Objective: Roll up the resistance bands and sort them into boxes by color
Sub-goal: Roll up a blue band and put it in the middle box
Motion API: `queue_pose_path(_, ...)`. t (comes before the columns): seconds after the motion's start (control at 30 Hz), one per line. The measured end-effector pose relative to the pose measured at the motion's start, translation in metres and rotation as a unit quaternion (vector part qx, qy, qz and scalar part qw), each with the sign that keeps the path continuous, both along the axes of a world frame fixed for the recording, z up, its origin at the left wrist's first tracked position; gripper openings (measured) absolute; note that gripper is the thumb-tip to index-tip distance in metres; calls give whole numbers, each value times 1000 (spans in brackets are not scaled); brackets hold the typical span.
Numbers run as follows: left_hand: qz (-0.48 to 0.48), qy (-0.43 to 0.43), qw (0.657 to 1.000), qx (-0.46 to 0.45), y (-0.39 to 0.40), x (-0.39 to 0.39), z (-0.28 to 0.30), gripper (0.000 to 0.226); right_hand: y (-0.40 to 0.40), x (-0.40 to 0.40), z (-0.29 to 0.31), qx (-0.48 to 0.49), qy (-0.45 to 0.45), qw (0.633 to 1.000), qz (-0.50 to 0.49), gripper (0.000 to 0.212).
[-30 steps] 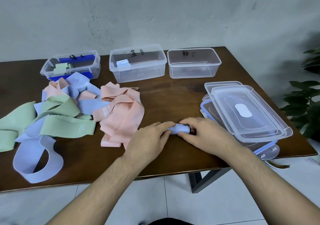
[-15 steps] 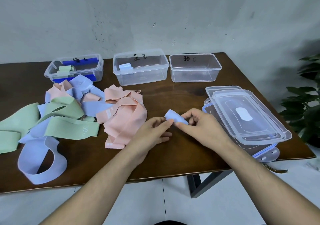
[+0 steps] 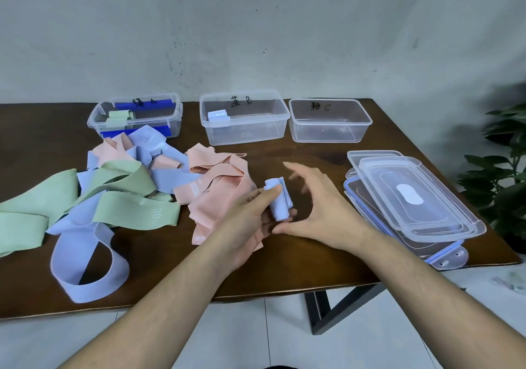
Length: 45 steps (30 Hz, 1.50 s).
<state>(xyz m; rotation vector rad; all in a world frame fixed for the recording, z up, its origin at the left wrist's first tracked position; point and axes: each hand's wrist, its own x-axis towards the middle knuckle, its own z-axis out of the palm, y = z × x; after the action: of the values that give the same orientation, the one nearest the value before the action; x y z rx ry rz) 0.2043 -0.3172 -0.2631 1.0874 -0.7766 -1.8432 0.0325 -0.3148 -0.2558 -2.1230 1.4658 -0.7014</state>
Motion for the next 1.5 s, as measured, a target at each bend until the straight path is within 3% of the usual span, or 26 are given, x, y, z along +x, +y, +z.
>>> queue_pose_path(0.1, -29, -12, 1000, -3, -1, 10, 5, 35, -4, 15, 8, 13, -15, 999, 40, 98)
queue_pose_path(0.27, -53, -21, 998, 2, -5, 35, 12, 40, -10, 43, 16, -36, 6, 998, 45, 67)
queue_pose_path(0.5, -73, -20, 997, -2, -13, 74, 22, 36, -23, 79, 23, -32, 4, 999, 22, 75)
queue_pose_path(0.77, -43, 31, 998, 16, -23, 104, 30, 20, -30, 115, 25, -69, 10, 998, -7, 60)
queue_pose_path(0.93, -58, 37, 998, 5, -34, 111, 33, 22, -44, 125, 24, -61, -17, 997, -42, 70)
queue_pose_path(1.03, -52, 33, 998, -6, -47, 111, 33, 27, -55, 127, 26, -69, -8, 996, -50, 65)
queue_pose_path(1.17, -40, 0, 999, -33, -72, 112, 37, 28, -78, 130, 27, -72, -21, 996, -44, 55)
queue_pose_path(1.37, -43, -73, 993, -79, -120, 120, 48, 14, -120, 112, 37, -43, 15, 999, -9, 66)
queue_pose_path(1.5, -75, -174, 969, -157, -157, 127, 57, 23, -160, 99, 48, -26, 41, 999, 24, 46)
